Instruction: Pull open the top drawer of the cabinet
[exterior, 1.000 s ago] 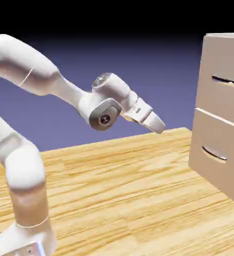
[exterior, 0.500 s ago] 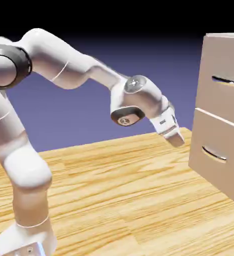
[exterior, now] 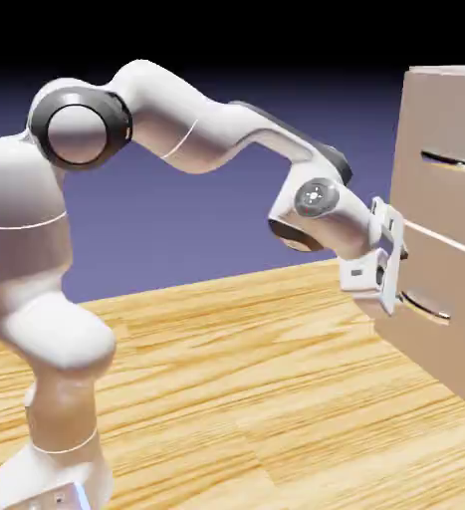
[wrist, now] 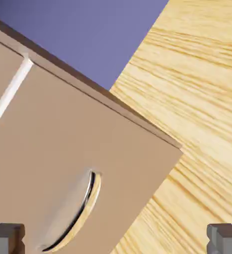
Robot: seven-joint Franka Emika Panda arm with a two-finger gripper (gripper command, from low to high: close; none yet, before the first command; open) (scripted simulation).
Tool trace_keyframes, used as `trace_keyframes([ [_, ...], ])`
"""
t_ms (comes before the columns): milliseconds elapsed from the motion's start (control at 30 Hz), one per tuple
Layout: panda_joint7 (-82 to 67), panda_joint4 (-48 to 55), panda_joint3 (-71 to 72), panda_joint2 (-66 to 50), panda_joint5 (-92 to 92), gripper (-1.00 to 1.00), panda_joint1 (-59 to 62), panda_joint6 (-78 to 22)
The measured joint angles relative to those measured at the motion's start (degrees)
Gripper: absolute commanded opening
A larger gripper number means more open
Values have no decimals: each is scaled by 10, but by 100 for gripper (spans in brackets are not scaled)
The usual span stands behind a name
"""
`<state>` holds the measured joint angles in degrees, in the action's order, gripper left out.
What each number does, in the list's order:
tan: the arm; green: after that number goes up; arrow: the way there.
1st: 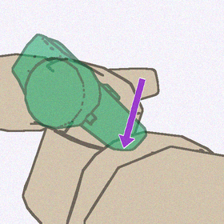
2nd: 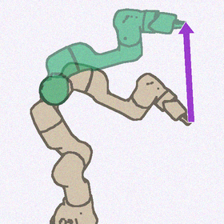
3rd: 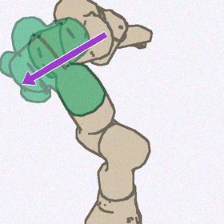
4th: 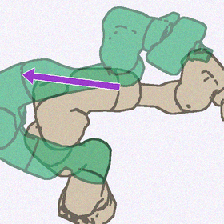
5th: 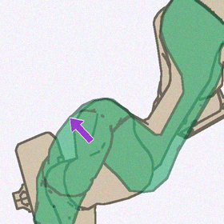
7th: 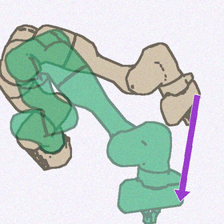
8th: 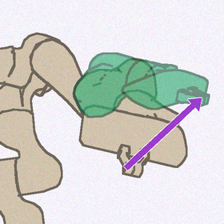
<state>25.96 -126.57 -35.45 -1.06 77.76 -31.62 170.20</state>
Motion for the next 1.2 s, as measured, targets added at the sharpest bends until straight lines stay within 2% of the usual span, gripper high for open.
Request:
trace_keyframes([
  [1133,-180,375,-386,-367,847,0,-337,-42],
  [1200,-182,379,-391,-372,857,0,-341,-42],
])
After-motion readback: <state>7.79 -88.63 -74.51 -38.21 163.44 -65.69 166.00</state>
